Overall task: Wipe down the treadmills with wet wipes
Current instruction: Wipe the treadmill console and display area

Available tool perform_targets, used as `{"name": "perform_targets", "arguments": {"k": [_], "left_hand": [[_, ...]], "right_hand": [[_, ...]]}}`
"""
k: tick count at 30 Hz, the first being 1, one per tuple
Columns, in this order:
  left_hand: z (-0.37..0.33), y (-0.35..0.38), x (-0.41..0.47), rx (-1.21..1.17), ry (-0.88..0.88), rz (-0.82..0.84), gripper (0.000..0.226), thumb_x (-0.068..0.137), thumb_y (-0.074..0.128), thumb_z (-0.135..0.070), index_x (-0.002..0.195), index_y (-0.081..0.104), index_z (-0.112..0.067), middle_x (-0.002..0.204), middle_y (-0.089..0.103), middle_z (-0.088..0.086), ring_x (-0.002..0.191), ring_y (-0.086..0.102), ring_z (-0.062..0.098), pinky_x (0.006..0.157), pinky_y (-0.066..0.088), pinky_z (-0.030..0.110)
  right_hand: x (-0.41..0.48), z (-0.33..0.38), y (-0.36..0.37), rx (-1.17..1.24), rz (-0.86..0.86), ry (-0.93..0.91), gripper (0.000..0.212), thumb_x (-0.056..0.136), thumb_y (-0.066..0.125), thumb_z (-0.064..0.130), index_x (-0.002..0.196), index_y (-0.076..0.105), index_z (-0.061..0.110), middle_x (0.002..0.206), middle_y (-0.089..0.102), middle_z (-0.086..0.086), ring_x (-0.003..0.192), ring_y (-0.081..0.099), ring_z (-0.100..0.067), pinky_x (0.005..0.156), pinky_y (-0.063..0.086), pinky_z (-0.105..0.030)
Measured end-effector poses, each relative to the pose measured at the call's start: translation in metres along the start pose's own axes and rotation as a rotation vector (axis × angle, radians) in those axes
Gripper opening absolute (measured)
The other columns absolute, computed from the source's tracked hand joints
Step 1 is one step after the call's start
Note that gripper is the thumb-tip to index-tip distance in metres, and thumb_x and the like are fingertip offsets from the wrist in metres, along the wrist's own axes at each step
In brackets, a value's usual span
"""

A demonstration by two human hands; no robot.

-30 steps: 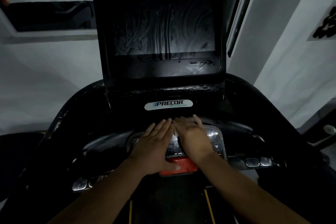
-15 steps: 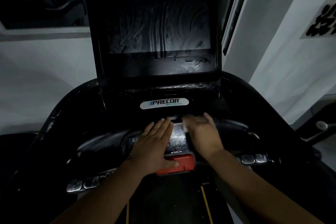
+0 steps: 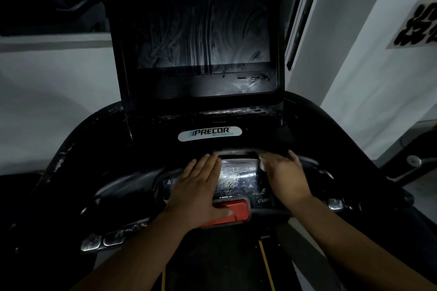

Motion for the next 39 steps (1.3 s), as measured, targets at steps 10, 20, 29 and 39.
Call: {"name": "perform_targets", "arguments": {"k": [10, 20, 29, 39], "left_hand": [[-0.009, 0.017, 0.011, 0.061, 0.047, -0.036, 0.125, 0.071, 0.036, -0.09, 0.157, -0.018, -0.017, 0.165, -0.027, 0.001, 0.153, -0.022, 0.018, 0.122, -0.015, 0.044], [-0.009, 0.025, 0.011, 0.114, 0.031, -0.025, 0.127, 0.071, 0.037, -0.093, 0.161, 0.009, -0.009, 0.17, 0.003, 0.01, 0.156, 0.001, 0.022, 0.122, 0.003, 0.049], [-0.01, 0.029, 0.011, 0.144, 0.047, -0.031, 0.126, 0.073, 0.037, -0.094, 0.161, 0.005, -0.01, 0.17, -0.002, 0.01, 0.157, 0.0, 0.024, 0.122, 0.004, 0.053], [-0.03, 0.035, 0.02, 0.148, 0.097, -0.035, 0.12, 0.074, 0.042, -0.089, 0.161, 0.012, -0.011, 0.17, 0.0, 0.009, 0.157, -0.002, 0.023, 0.122, 0.005, 0.054]], "right_hand": [[-0.014, 0.012, 0.021, 0.071, -0.221, -0.121, 0.028, 0.093, 0.059, 0.014, 0.121, 0.065, 0.015, 0.137, 0.063, -0.009, 0.133, 0.054, -0.024, 0.119, 0.023, -0.044], [-0.088, -0.018, 0.053, -0.162, -0.109, -0.388, 0.066, 0.094, 0.042, 0.023, 0.158, 0.026, 0.016, 0.165, 0.022, -0.003, 0.152, 0.023, -0.017, 0.121, 0.016, -0.049], [-0.091, -0.002, 0.051, 0.024, -0.104, -0.356, 0.054, 0.104, 0.044, 0.031, 0.157, 0.031, 0.028, 0.167, 0.021, 0.003, 0.154, 0.017, -0.016, 0.122, 0.017, -0.046], [-0.083, 0.011, 0.033, 0.238, -0.158, -0.253, 0.028, 0.095, 0.052, 0.023, 0.115, 0.069, 0.016, 0.112, 0.068, -0.001, 0.103, 0.061, -0.017, 0.089, 0.05, -0.03]]}}
Point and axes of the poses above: each hand's wrist, its own x-axis towards the middle knuckle, its own y-axis out of the palm, z = x × y, the point moved 2 cm from there along x, towards the middle knuckle
